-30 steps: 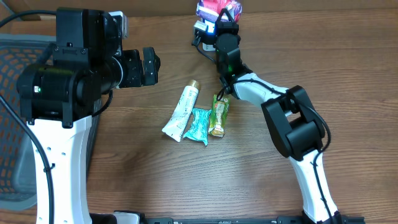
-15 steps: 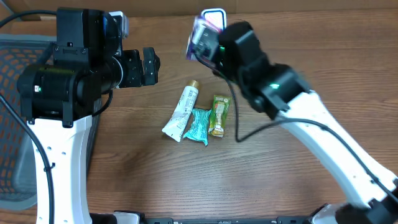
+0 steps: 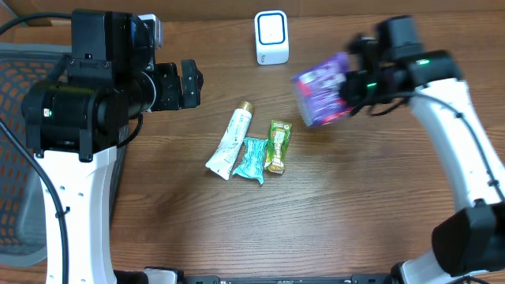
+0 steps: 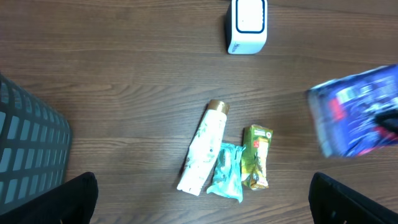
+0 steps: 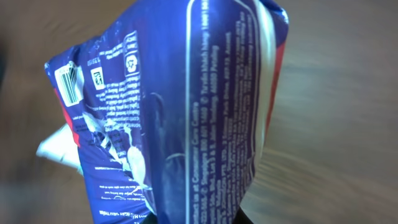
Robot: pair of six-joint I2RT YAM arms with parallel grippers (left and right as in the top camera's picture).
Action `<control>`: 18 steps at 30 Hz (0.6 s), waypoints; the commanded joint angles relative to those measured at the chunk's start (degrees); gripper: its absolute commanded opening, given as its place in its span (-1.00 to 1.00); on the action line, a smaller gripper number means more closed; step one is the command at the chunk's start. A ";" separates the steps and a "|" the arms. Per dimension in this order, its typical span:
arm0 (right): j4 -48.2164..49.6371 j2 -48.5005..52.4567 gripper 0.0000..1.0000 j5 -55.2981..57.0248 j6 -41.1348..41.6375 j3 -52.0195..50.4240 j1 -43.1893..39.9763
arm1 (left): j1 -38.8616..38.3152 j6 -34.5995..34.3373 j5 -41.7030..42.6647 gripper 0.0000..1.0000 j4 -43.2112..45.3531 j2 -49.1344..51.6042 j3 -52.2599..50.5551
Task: Scan the item barcode
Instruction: 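Carry the purple bag right and drop it at the table's right side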
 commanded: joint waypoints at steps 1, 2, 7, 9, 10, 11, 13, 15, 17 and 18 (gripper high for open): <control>0.46 1.25 -0.93 1.16 9.90 -2.08 -9.09 | 0.15 1.09 -0.20 0.99 0.07 0.26 0.52; 0.81 1.77 -0.93 1.14 9.90 -2.80 -11.41 | 0.15 1.11 -0.20 0.99 0.07 0.26 0.52; 3.98 5.77 -0.93 1.36 9.90 -7.54 -21.46 | 0.15 1.09 -0.20 1.00 0.07 0.26 0.52; 5.14 7.32 -0.93 1.33 9.90 -9.66 -24.72 | 0.15 1.09 -0.20 0.99 0.04 0.26 0.52; 5.53 7.87 -0.93 1.33 9.90 -10.62 -26.01 | 0.15 1.09 -0.20 0.99 0.07 0.26 0.52; 6.27 8.09 -0.93 1.36 9.90 -11.93 -27.41 | 0.15 1.09 -0.20 0.99 0.07 0.26 0.52; 8.66 8.17 -0.93 1.36 10.14 -14.47 -29.53 | 0.15 1.09 -0.20 0.99 0.07 0.26 0.52; 11.04 8.17 -0.93 2.03 12.31 -16.52 -31.82 | 0.15 1.09 -0.20 0.99 0.07 0.26 0.52; 13.35 8.17 -0.93 3.10 14.93 -18.16 -34.18 | 0.15 1.09 -0.20 0.99 0.07 0.26 0.52; 14.25 8.17 -0.93 3.06 16.02 -18.73 -35.26 | 0.15 1.09 -0.20 0.99 0.07 0.26 0.52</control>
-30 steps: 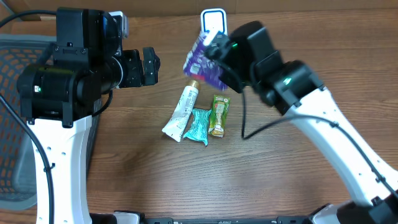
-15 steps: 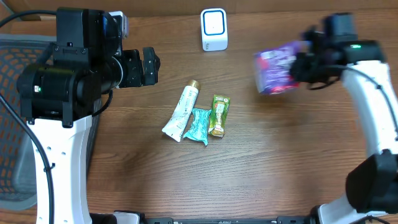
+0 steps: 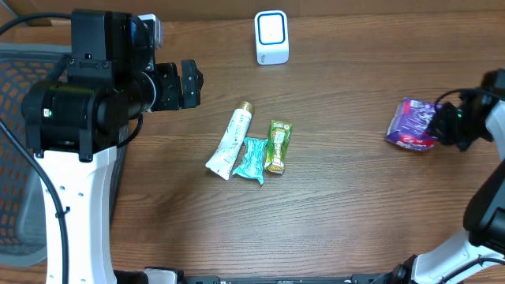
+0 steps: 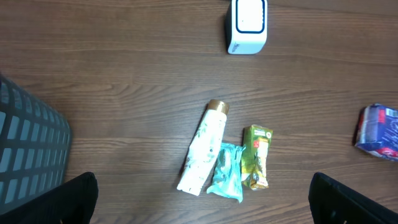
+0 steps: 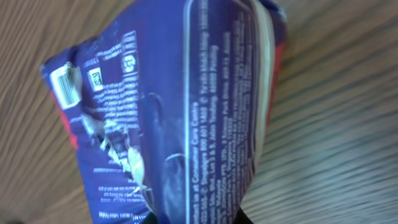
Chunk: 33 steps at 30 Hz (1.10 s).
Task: Scan the item barcode
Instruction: 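Carry the purple bag right and drop it at the table's right side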
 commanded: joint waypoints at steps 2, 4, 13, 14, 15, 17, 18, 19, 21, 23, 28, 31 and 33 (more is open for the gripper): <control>3.45 -0.59 -0.93 0.81 6.84 -2.29 -4.35 | 0.15 1.07 -0.20 0.99 0.07 0.26 0.52; 4.31 -0.59 -0.83 0.79 9.03 -3.08 -5.70 | 0.15 1.07 -0.20 0.99 0.07 0.26 0.52; 1.90 -0.61 1.00 -9.01 5.55 -1.36 -6.95 | 0.15 1.07 -0.20 0.99 0.07 0.26 0.52; 0.20 -0.79 1.00 -10.67 3.96 -0.24 -6.91 | 0.15 1.07 -0.20 0.99 0.07 0.26 0.52; -1.75 -0.98 1.00 -11.50 2.84 1.05 -6.78 | 0.15 1.07 -0.20 0.99 0.07 0.26 0.52; -6.43 -1.99 1.00 -11.43 2.16 4.35 -6.38 | 0.15 1.07 -0.20 0.99 0.07 0.26 0.52; -8.35 -2.60 1.00 -11.45 2.16 5.90 -6.05 | 0.15 1.07 -0.20 0.99 0.07 0.26 0.52; -10.43 -3.39 1.00 -11.43 2.16 7.76 -5.62 | 0.15 1.07 -0.20 0.99 0.07 0.26 0.52; -13.62 -4.94 1.00 -11.47 2.19 10.93 -4.31 | 0.15 1.07 -0.20 0.99 0.07 0.26 0.52; -15.72 -6.45 1.00 -11.47 2.19 13.38 -2.36 | 0.15 1.07 -0.20 0.99 0.04 0.26 0.52; -16.59 -8.59 1.00 -13.18 2.14 14.27 4.33 | 0.15 1.07 -0.20 0.99 0.07 0.26 0.52; -17.00 -8.22 1.00 -13.18 0.81 14.27 9.16 | 0.15 1.07 -0.20 0.99 0.07 0.26 0.52; -16.92 -8.11 1.00 -13.14 0.50 14.27 12.57 | 0.15 1.07 -0.20 0.99 0.07 0.26 0.52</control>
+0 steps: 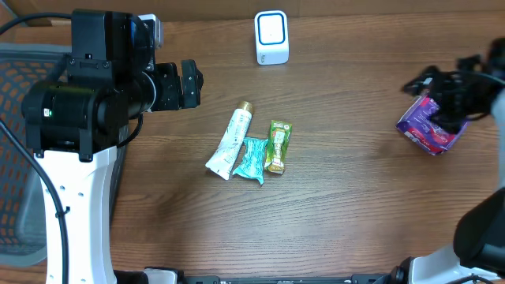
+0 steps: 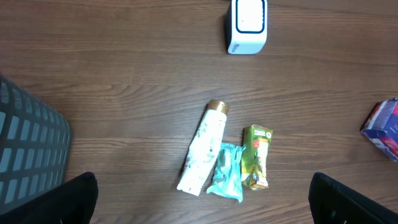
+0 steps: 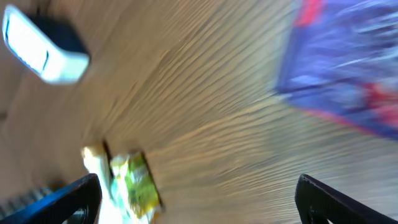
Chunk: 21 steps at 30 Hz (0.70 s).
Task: Scan the item barcode
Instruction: 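Carry the purple bag right and drop it at the table's right side, then move the right gripper to the green jasmine tea pouch and grasp it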
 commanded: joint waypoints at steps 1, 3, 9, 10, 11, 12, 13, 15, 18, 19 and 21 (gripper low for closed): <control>0.20 -0.07 1.00 -0.94 -1.51 0.61 5.51 | 0.15 1.07 -0.20 0.99 0.07 0.26 0.52; 1.01 0.07 0.96 -0.79 -1.55 0.59 9.99 | 0.15 1.07 -0.20 0.99 0.04 0.26 0.52; 2.69 2.12 0.85 2.78 -1.27 0.59 22.91 | 0.15 1.07 -0.20 1.00 0.04 0.26 0.52; 2.97 2.84 0.81 3.26 -1.25 0.59 25.14 | 0.15 1.07 -0.20 0.99 0.07 0.26 0.52; 3.19 3.45 0.79 3.72 -1.07 0.59 26.95 | 0.15 1.07 -0.20 0.99 0.04 0.26 0.52; 3.41 4.04 0.75 4.09 -1.07 0.59 28.68 | 0.15 1.09 -0.20 0.99 0.04 0.26 0.52; 3.63 4.72 0.72 4.57 -1.05 0.59 30.62 | 0.15 1.07 -0.20 0.99 0.04 0.26 0.52; 4.09 5.95 0.65 5.75 -0.26 0.59 33.75 | 0.15 1.09 -0.20 0.99 0.04 0.26 0.52; 4.70 7.87 0.64 10.47 3.63 0.59 38.16 | 0.15 1.09 -0.20 0.99 0.04 0.26 0.52; 4.85 8.50 0.64 11.93 4.55 0.59 39.41 | 0.15 1.07 -0.20 0.99 0.04 0.26 0.52; 4.92 9.75 0.63 14.80 7.74 0.59 41.59 | 0.15 1.07 -0.20 0.99 0.07 0.26 0.52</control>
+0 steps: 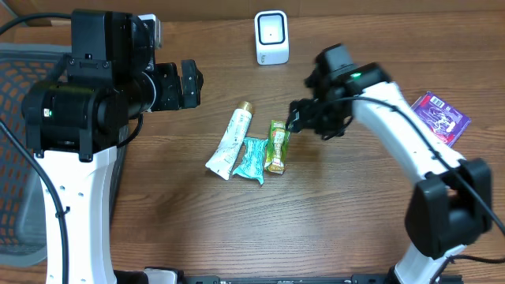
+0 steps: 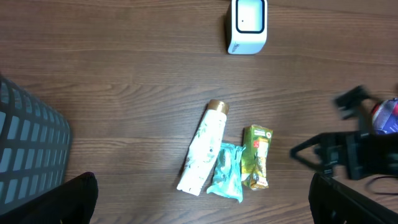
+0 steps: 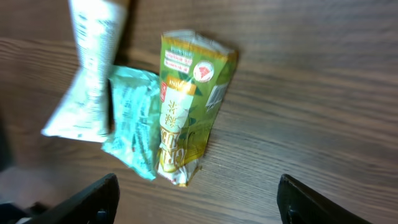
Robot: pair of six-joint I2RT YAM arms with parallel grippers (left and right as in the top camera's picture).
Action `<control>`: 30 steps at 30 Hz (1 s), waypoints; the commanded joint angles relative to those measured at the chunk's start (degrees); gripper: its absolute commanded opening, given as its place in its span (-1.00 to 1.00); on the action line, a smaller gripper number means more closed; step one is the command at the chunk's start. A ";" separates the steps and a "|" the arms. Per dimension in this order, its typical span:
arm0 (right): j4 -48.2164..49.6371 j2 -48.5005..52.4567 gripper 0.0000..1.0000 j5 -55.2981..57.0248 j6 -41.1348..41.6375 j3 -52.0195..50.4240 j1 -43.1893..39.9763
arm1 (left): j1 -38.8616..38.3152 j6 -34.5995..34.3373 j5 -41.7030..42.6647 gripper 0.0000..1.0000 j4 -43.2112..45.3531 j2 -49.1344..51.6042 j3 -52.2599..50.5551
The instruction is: Scan the item barcode
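Observation:
The white scanner (image 1: 271,37) stands at the back of the table, also seen in the left wrist view (image 2: 247,25). A white tube (image 1: 230,140), a teal packet (image 1: 252,160) and a green packet (image 1: 278,146) lie together mid-table. My right gripper (image 1: 304,118) hovers open just above the green packet (image 3: 189,134), with the teal packet (image 3: 134,121) beside it and nothing between its fingers. A purple packet (image 1: 442,117) lies flat at the far right. My left gripper (image 1: 189,85) hangs open high over the left side.
A grey mesh basket (image 1: 16,158) stands off the table's left edge, its corner showing in the left wrist view (image 2: 28,149). The right arm (image 2: 348,155) reaches across the right half of the wooden table (image 1: 339,221).
My right gripper has moved from the far right, beside the purple packet, to just over the green packet. The purple packet now lies flat at the far right. The left arm is unchanged.
My right gripper first held the purple packet up near the scanner. Then it held it low at the far right. Then it was open with the packet free beside it. Now it is open over the pile mid-table.

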 commanded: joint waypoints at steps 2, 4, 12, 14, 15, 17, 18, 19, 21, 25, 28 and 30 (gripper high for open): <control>0.20 2.60 0.61 7.23 7.54 0.59 3.80 | 0.15 1.09 -0.20 0.99 0.02 0.26 0.52; 0.15 3.26 0.57 7.17 9.57 0.59 4.79 | 0.15 1.09 -0.20 0.99 0.04 0.26 0.52; 1.33 3.85 0.50 7.17 13.77 -2.40 8.74 | 0.15 1.09 -0.20 0.99 0.04 0.26 0.52; 2.05 3.85 0.49 6.71 14.49 -3.98 9.60 | 0.15 1.09 -0.20 0.99 0.04 0.26 0.52; 2.19 3.85 0.46 6.71 14.49 -4.55 9.99 | 0.15 1.09 -0.20 0.99 0.04 0.26 0.52; 2.32 3.85 0.38 6.75 14.47 -5.42 10.69 | 0.15 1.09 -0.20 0.99 0.02 0.26 0.52; 2.29 3.85 0.33 6.99 14.45 -5.68 10.82 | 0.15 1.09 -0.20 0.99 0.02 0.26 0.52; 2.10 3.85 0.31 7.56 14.45 -5.77 10.88 | 0.15 1.09 -0.20 0.99 0.04 0.26 0.52; 1.84 3.85 0.17 8.96 14.43 -5.77 10.88 | 0.15 1.09 -0.20 0.99 0.02 0.26 0.52; 1.20 3.82 0.11 10.40 14.19 -5.73 10.08 | 0.15 1.09 -0.20 0.99 0.04 0.26 0.52; 0.66 3.82 0.12 10.32 13.97 -5.73 9.79 | 0.15 1.09 -0.20 0.99 0.04 0.26 0.52; 0.72 3.82 0.11 9.14 13.29 -5.73 9.79 | 0.15 1.09 -0.20 0.99 0.04 0.26 0.52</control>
